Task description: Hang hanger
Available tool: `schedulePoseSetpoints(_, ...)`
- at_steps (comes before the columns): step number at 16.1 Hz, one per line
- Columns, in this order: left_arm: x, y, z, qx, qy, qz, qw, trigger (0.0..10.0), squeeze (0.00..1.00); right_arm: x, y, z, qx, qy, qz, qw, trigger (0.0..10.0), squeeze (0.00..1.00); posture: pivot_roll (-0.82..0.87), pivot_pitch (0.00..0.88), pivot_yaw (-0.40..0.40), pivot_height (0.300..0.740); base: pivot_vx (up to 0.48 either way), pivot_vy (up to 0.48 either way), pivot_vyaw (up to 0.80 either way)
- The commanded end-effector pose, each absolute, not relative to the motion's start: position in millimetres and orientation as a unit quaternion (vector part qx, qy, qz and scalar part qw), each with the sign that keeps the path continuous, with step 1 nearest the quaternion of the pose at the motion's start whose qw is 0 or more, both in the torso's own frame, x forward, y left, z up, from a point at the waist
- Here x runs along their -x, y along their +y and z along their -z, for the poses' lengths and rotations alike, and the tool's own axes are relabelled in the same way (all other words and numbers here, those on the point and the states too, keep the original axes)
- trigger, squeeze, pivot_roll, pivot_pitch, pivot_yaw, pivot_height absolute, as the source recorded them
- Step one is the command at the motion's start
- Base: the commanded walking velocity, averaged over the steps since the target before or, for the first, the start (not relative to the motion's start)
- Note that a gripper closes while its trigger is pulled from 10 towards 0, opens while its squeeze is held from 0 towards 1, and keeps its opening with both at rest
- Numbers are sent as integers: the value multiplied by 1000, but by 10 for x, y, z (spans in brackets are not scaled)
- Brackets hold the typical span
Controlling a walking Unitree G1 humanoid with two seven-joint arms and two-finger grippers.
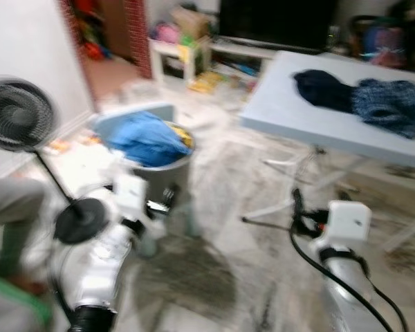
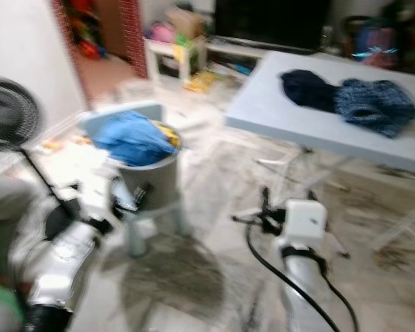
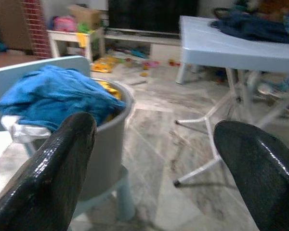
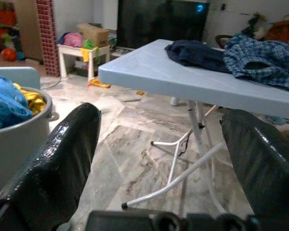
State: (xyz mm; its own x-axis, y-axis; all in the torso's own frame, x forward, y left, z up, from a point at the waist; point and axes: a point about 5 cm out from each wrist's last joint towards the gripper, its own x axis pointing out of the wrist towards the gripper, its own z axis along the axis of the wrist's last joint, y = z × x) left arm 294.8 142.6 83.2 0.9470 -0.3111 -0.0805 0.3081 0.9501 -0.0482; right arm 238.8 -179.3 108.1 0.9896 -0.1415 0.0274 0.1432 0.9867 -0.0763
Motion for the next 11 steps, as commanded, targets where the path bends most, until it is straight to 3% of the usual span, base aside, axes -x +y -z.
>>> schedulePoseSetpoints(1,-2999,1436,-914,4,29,161,987,10000,0,-2405,-1791,-1126,38,-20,71,997,10000,0,106,0,-62,740,255,409,0)
schedulePoseSetpoints(4,-3001,1420,-914,7,27,165,986,10000,0,-2413,-1782,-1125,38,-20,67,997,10000,0,110,0,-66,740,263,403,0)
schedulePoseSetpoints(8,-3005,1404,-922,6,20,168,986,10000,0,-2418,-1782,-1138,36,-24,65,997,10000,0,108,0,-66,740,0,0,0)
schedulePoseSetpoints(11,-2996,1400,-937,12,11,175,984,10000,0,-2406,-1769,-1133,42,-24,61,997,10000,0,107,0,-66,740,364,0,0)
